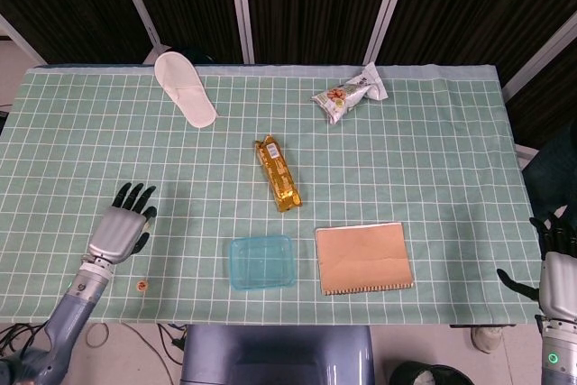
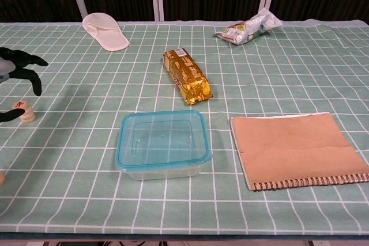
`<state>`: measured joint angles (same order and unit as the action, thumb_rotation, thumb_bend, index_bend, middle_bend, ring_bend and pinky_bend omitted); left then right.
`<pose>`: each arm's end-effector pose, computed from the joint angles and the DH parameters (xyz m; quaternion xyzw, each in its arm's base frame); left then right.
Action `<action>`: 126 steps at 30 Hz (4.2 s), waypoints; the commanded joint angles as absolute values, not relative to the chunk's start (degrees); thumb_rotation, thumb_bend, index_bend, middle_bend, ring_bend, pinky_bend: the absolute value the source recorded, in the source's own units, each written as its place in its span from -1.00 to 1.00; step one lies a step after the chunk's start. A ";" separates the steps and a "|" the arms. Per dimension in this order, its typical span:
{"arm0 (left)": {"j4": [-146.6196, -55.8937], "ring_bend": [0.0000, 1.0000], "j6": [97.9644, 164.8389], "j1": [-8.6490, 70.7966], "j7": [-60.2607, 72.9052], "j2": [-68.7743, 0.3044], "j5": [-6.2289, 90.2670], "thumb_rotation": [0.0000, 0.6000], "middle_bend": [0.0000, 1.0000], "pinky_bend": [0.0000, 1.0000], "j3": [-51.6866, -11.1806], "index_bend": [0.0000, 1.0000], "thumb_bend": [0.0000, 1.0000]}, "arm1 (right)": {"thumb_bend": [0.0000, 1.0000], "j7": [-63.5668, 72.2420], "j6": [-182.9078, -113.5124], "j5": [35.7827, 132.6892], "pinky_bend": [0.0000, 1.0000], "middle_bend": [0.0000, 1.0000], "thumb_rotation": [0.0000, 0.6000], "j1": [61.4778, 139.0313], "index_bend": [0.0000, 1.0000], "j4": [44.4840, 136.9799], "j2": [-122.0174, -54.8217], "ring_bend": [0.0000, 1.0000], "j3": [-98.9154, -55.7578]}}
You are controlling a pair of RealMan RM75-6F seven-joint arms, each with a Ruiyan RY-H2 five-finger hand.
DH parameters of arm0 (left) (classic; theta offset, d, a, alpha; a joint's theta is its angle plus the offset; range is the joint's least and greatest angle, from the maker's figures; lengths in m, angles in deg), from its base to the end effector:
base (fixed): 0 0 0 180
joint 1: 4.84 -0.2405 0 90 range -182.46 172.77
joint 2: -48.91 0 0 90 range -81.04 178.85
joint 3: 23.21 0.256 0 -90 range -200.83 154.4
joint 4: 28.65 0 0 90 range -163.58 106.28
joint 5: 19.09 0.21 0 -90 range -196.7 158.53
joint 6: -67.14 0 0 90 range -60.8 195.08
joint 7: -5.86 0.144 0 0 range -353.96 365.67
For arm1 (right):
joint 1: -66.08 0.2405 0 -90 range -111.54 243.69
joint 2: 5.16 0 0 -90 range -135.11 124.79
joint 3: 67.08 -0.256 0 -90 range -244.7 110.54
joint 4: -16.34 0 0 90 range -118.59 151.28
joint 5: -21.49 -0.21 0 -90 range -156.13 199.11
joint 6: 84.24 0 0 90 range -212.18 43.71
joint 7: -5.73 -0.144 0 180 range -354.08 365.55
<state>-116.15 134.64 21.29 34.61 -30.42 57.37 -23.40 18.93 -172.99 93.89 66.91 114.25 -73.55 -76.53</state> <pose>-0.2499 0.2676 0.0373 -0.7637 -0.2775 -0.2719 0.5156 -0.3189 -0.1756 0.1617 0.4871 -0.4054 0.3436 0.6930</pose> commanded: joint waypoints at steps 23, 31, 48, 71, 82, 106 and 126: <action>-114.43 -1.00 135.77 15.20 29.18 -28.85 69.84 1.00 -0.86 -0.87 -13.02 -0.22 -0.33 | -0.59 18.98 -173.48 93.57 -1.00 -0.86 1.00 66.67 -0.70 114.54 -73.56 -0.87 -76.74; -113.46 -1.00 137.24 13.82 27.56 -28.92 72.78 1.00 -0.86 -0.87 -11.85 -0.22 -0.33 | -0.59 19.10 -173.50 93.50 -1.00 -0.86 1.00 66.72 -0.70 114.45 -73.65 -0.87 -76.83; -112.46 -1.00 138.61 11.81 27.42 -28.73 74.75 1.00 -0.86 -0.87 -11.98 -0.20 -0.33 | -0.59 19.12 -173.62 93.22 -1.00 -0.86 1.00 66.66 -0.70 114.52 -73.65 -0.86 -77.00; -110.81 -1.00 137.12 10.93 27.79 -29.79 75.06 1.00 -0.86 -0.87 -12.79 -0.19 -0.33 | -0.59 19.45 -173.94 92.99 -1.00 -0.86 1.00 66.60 -0.70 114.49 -73.79 -0.86 -77.18; -110.64 -1.00 136.68 10.67 28.17 -29.93 75.15 1.00 -0.86 -0.87 -13.10 -0.13 -0.33 | -0.59 19.75 -174.14 92.78 -1.00 -0.86 1.00 66.54 -0.70 114.40 -73.91 -0.87 -77.30; -110.98 -1.00 136.78 10.49 27.76 -29.67 75.81 1.00 -0.85 -0.87 -13.74 -0.04 -0.33 | -0.59 19.81 -174.31 92.51 -1.00 -0.86 1.00 66.47 -0.70 114.55 -73.97 -0.86 -77.50; -119.94 -1.00 133.57 16.91 31.05 -23.51 65.26 1.00 -0.84 -0.86 -25.73 -0.04 -0.33 | -0.59 19.90 -174.23 92.22 -1.00 -0.86 1.00 66.48 -0.70 114.57 -73.99 -0.86 -77.59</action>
<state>-119.81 135.18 15.87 30.15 -23.97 67.72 -24.05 19.90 -174.22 92.22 66.48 114.57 -73.99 -77.59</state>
